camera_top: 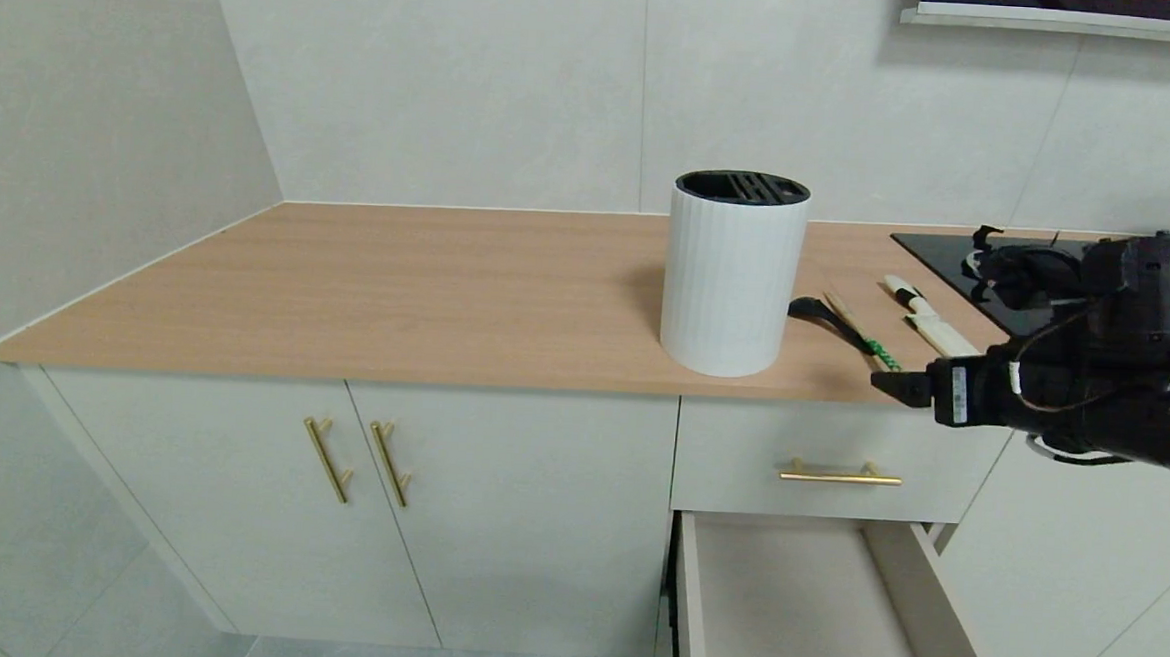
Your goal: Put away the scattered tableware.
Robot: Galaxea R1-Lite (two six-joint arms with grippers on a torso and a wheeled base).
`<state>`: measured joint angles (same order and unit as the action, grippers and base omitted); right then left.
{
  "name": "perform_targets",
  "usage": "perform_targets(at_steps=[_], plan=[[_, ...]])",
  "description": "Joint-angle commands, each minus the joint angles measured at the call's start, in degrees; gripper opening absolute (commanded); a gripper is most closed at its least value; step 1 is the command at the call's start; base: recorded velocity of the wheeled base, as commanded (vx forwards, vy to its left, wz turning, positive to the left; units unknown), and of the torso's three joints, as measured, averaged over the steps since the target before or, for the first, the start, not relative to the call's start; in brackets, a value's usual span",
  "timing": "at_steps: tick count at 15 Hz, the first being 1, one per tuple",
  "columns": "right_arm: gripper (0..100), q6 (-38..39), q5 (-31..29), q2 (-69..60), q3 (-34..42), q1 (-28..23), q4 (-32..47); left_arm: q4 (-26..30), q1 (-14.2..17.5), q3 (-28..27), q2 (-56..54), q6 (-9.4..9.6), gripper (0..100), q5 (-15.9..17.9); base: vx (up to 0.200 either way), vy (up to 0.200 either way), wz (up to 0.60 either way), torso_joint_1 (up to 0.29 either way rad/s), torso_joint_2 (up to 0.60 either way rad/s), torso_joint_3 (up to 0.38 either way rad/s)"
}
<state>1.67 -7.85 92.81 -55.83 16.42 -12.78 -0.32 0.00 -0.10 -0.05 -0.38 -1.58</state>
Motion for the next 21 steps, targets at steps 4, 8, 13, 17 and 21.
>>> perform_targets(at_steps=[4,8,13,17,21], plan=[[100,2.37,-0.24,11.87,-15.18,-0.86,8.91,-0.03,0.0,0.01,0.05,-0.06,100,-0.09,0.0,0.0,0.0,0.0,0.0,0.0],[100,2.81,-2.96,17.5,-19.49,-2.62,9.0,-0.03,0.0,0.01,0.05,-0.06,100,0.0,0.0,0.0,0.0,0.0,0.0,0.0],[100,3.69,-3.84,20.48,-21.07,-3.41,8.91,-0.03,0.0,0.01,0.05,0.03,100,0.0,0.0,0.0,0.0,0.0,0.0,0.0],[100,4.04,-3.84,20.75,-21.34,-3.68,8.91,-0.03,0.0,0.01,0.05,-0.06,100,-0.09,0.0,0.0,0.0,0.0,0.0,0.0],[0,4.04,-3.84,20.92,-21.69,-4.12,8.91,-0.03,0.0,0.01,0.05,-0.06,100,0.0,0.0,0.0,0.0,0.0,0.0,0.0]])
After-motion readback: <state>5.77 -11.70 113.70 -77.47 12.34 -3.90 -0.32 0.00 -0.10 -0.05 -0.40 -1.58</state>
